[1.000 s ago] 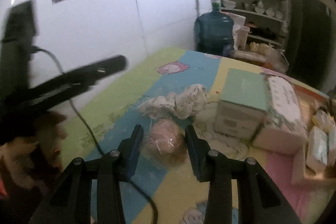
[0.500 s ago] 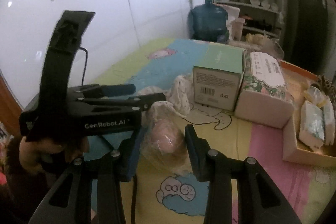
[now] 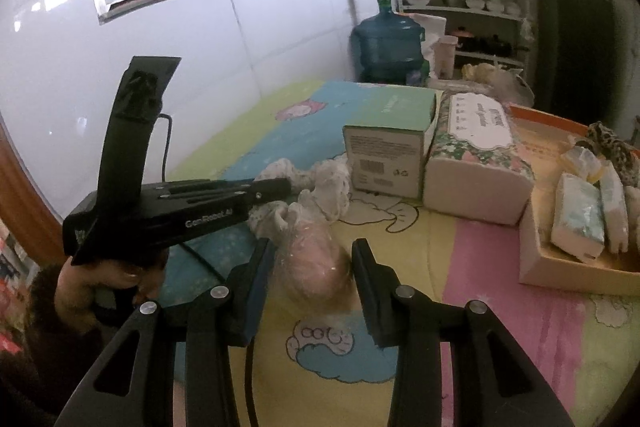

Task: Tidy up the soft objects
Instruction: 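Grasp the white floral cloth with the left tool while the right tool grasps the wrapped pink plush, then carry the white floral cloth and wrapped plush with both tools over the tray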

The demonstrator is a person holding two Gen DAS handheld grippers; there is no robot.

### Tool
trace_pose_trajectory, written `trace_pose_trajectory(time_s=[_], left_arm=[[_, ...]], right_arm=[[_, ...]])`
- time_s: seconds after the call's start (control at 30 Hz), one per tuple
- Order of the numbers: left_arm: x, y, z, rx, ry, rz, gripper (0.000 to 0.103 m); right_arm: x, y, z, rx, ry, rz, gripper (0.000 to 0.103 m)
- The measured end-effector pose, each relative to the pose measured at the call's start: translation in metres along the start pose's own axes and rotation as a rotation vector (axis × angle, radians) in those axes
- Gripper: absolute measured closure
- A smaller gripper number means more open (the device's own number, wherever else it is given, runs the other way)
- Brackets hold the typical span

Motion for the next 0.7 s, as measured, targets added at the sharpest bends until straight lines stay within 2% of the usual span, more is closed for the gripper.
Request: trace_pose_trajectory(time_s=[0.3, 0.7], left_arm=[[0.029, -0.008, -0.041, 0.13, 0.008, 0.017, 0.094], [0.103, -0.009, -0.081, 0.208, 0.082, 0.128, 0.094]], right_arm=[[0.016, 0.001, -0.02, 0.044, 0.024, 0.041, 0.061], [0.046, 0.003, -0.071, 0.139, 0.088, 0.094, 0.061]])
Point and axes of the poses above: each gripper's, at about its wrist camera, not at the fingertips, and z roughly the way its jaws point, x to its right, y to its underside, the point moved 8 cm from there along z, roughly the way its jaws point, and after that the axes turned 15 degrees about -z, right-handed, at the moved point
